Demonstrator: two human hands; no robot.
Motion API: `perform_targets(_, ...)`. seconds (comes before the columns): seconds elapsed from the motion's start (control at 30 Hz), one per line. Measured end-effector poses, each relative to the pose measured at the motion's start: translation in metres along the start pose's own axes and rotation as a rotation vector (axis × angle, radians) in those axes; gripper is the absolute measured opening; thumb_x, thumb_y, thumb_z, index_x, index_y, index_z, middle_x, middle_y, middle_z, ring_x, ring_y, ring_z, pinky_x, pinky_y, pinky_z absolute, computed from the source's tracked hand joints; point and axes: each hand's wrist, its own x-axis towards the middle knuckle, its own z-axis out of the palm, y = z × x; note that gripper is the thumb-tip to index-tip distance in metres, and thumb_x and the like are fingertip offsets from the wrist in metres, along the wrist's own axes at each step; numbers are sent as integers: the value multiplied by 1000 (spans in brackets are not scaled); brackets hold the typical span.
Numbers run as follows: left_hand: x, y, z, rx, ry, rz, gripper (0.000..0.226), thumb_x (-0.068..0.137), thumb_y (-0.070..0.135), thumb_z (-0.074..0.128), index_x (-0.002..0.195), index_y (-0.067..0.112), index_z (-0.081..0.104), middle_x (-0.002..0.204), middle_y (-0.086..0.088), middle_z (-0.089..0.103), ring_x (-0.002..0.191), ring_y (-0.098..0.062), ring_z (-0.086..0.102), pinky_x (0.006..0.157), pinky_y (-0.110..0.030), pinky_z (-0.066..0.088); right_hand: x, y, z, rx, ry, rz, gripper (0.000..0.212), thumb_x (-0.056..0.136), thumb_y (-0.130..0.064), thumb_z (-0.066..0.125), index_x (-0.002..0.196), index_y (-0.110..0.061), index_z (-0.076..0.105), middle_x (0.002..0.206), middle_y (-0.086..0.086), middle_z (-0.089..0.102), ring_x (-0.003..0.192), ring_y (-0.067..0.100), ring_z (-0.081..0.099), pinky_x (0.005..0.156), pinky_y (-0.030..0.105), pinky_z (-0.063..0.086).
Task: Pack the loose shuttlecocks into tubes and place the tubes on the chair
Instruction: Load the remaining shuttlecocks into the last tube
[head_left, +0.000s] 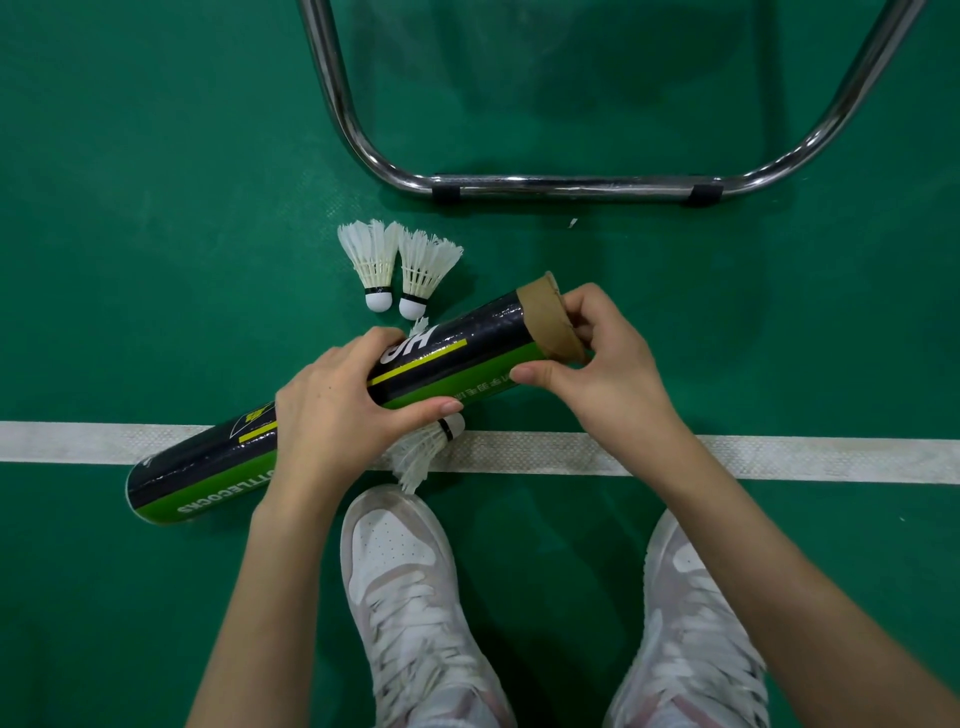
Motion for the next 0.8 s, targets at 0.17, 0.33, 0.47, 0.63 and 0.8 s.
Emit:
perform_targets(0.17, 0, 2, 0, -7, -10, -5, 77, 50, 82, 40, 111, 36, 52, 103, 12, 62, 101, -15, 55, 68, -29, 26, -1, -1, -1, 42, -48, -1, 38, 73, -4, 75, 83, -24, 44, 73, -14, 61, 64, -7, 54, 63, 8, 39)
perform_targets(0.33, -2, 2, -1, -20, -12, -2, 77, 50, 81, 41, 111, 35, 53, 97, 16, 57, 100, -14, 54, 69, -29, 25, 5, -3, -9, 128, -173, 25, 39, 71, 3, 75, 88, -27, 58, 77, -15, 69, 74, -3, 64, 72, 12, 47)
perform_targets(0.47, -2, 3, 0, -18, 2, 9, 78, 51, 81, 44, 112, 34, 53, 102, 11, 62, 102, -16, 55, 69, -29, 27, 6, -2, -12, 125, -197, 14, 37, 70, 3, 75, 86, -28, 64, 71, -22, 69, 72, -6, 64, 70, 9, 47)
perform_targets(0.63, -2, 3, 0, -15, 21, 21, 79, 51, 79, 47, 113, 32, 55, 102, 9, 62, 102, -17, 55, 70, -29, 27, 3, -2, -12, 141, -181, 17, 33, 70, 4, 75, 86, -24, 65, 78, -15, 68, 71, -5, 63, 72, 10, 49)
perform_targets(0.8, -2, 2, -1, -13, 23, 22, 78, 50, 78, 48, 112, 32, 55, 97, 12, 59, 99, -17, 55, 69, -29, 26, 4, -2, -13, 132, -243, 31, 32, 73, 5, 72, 89, -22, 64, 86, -11, 68, 74, -5, 63, 73, 10, 49)
